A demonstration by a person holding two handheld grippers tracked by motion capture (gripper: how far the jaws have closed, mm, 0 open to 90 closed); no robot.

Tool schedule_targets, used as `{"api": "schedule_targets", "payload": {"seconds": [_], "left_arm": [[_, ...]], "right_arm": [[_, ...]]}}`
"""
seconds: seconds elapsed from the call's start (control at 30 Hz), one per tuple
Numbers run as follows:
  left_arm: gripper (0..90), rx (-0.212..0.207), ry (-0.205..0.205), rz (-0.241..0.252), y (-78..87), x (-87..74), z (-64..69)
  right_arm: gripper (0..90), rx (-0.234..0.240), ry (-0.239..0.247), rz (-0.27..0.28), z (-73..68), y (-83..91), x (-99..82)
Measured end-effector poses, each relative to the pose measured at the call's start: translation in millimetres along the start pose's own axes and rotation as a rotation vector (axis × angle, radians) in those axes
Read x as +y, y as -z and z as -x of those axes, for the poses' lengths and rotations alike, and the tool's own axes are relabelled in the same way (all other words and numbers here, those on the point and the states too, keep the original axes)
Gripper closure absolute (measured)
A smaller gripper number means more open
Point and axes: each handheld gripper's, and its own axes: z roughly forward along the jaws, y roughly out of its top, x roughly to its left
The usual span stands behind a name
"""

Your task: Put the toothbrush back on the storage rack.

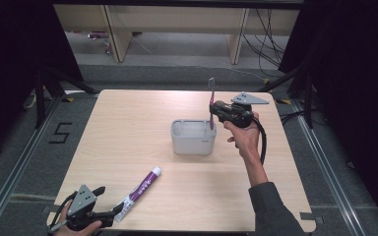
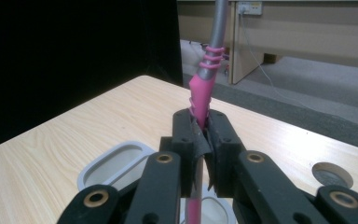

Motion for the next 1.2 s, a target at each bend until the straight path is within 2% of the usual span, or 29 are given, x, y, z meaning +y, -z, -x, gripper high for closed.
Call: {"api": "schedule_targets", "payload": {"seconds": [0.07,0.1,0.23,0.27,0.3,0.43,0.47,0.5,0.53,0.63,0.67,0.7,0.73,0.8,0.83,0.87,0.9,0.97,1.13,1.17,1.2], "left_arm": [[14.8,-0.007,-0.004,0.002,-0.3,-0.3,-0.8],[14.8,-0.005,-0.001,0.003,-0.2,-0.2,-0.6],[14.8,-0.007,0.002,0.008,-0.3,-0.4,-0.6],[14.8,-0.008,0.001,0.007,-0.4,-0.3,-0.6],[14.8,-0.008,0.001,0.006,-0.2,-0.3,-0.5],[14.8,-0.005,0.007,0.011,-0.6,-0.3,0.2],[14.8,-0.001,0.003,0.002,0.0,-0.1,0.2],[14.8,-0.003,0.005,0.007,-0.5,-0.2,0.4],[14.8,-0.003,0.002,0.005,-0.4,-0.1,0.4],[14.8,-0.007,0.007,0.011,-0.7,-0.3,0.3],[14.8,-0.009,0.007,0.013,-0.7,-0.3,0.2],[14.8,-0.010,0.007,0.014,-0.7,-0.4,0.2],[14.8,-0.010,0.005,0.013,-0.8,-0.4,0.2],[14.8,-0.004,-0.004,-0.002,-0.1,0.0,-0.1],[14.8,-0.005,-0.003,0.000,-0.4,-0.2,0.0],[14.8,-0.005,-0.004,-0.001,-0.4,-0.2,0.1],[14.8,-0.005,-0.005,-0.002,-0.4,-0.2,0.0],[14.8,-0.008,-0.003,0.002,-0.7,-0.3,-0.2],[14.8,-0.006,-0.007,-0.003,-0.3,-0.2,-0.1],[14.8,-0.006,-0.006,-0.003,-0.4,-0.2,0.0],[14.8,-0.006,-0.008,-0.004,-0.3,-0.2,0.1]], "right_arm": [[83.1,0.003,-0.007,-0.006,0.4,-1.6,-0.9],[83.0,-0.004,-0.034,-0.021,-0.8,-2.9,-2.5],[83.1,-0.001,-0.019,-0.016,2.2,-7.7,-6.2],[83.1,-0.013,-0.018,-0.008,2.3,-8.5,-7.6],[83.0,-0.011,-0.033,-0.026,3.2,-9.9,-9.5],[83.0,-0.015,-0.032,-0.028,6.0,-12.9,-12.0],[83.0,-0.012,-0.050,-0.033,5.2,-13.6,-12.4],[83.0,-0.032,-0.017,-0.024,7.1,-14.5,-13.2],[83.0,-0.017,-0.054,-0.030,5.6,-15.3,-14.5],[83.0,-0.021,-0.042,-0.043,6.1,-18.4,-18.2],[83.0,-0.031,-0.071,-0.051,4.5,-19.0,-20.4],[83.0,-0.032,-0.027,-0.035,8.6,-21.2,-22.1],[83.0,-0.027,-0.062,-0.042,7.3,-21.6,-23.9],[82.9,-0.038,-0.047,-0.054,9.3,-21.4,-25.6],[83.0,-0.026,-0.076,-0.055,8.7,-22.5,-27.7],[83.0,-0.038,-0.050,-0.052,11.2,-22.6,-29.3],[83.0,-0.038,-0.050,-0.052,11.2,-22.6,-29.3],[82.9,-0.021,-0.077,-0.052,11.3,-23.5,-31.2],[82.9,-0.035,-0.068,-0.062,12.4,-24.1,-34.4],[82.9,-0.033,-0.088,-0.067,11.4,-25.1,-36.8],[82.9,-0.033,-0.088,-0.067,11.4,-25.1,-36.8]]}}
